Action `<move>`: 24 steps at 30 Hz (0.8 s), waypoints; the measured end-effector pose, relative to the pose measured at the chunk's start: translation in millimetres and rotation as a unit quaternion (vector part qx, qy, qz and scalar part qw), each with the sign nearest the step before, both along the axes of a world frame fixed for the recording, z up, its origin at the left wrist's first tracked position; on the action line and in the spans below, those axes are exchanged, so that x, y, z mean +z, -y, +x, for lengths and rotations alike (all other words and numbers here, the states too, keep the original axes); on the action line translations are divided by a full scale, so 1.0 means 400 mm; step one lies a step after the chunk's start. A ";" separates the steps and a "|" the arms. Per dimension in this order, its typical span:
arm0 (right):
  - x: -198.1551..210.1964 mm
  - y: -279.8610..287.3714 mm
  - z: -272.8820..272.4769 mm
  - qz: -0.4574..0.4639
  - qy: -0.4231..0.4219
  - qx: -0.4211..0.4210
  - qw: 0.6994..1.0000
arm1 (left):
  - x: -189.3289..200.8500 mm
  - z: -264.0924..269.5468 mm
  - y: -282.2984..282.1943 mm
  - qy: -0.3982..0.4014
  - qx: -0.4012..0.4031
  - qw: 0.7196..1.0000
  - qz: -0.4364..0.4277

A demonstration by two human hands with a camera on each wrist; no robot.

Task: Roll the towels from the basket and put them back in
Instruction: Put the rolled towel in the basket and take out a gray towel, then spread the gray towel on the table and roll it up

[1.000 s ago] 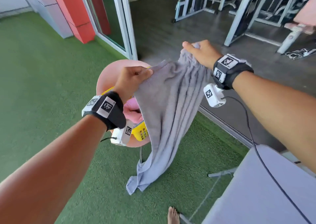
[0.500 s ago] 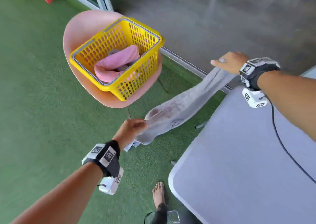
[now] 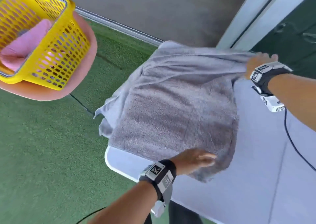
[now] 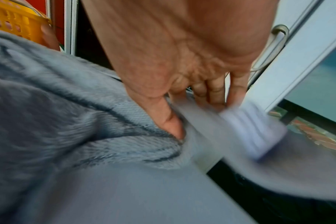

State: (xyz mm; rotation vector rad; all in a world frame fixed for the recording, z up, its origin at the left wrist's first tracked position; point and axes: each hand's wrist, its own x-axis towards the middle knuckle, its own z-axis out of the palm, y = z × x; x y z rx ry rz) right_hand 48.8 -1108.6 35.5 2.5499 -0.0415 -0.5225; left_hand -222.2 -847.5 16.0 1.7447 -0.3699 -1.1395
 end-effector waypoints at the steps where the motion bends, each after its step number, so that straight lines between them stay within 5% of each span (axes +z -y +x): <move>1: -0.018 0.013 -0.017 0.041 0.024 -0.001 0.999 | -0.014 0.006 0.006 0.082 0.029 0.995 0.050; 4: -0.075 -0.033 -0.098 0.258 0.024 0.049 0.965 | -0.063 0.019 -0.042 0.294 0.072 0.912 0.276; 6: -0.131 -0.097 -0.162 0.345 -0.071 0.041 0.935 | -0.097 0.023 -0.088 0.291 -0.005 0.899 0.327; 10: -0.208 -0.131 -0.257 0.316 -0.119 -0.013 0.941 | -0.147 0.035 -0.116 0.296 -0.096 0.894 0.324; 24: -0.213 -0.026 -0.585 0.317 -0.124 -0.089 0.936 | -0.146 -0.032 -0.052 0.306 -0.177 0.870 0.343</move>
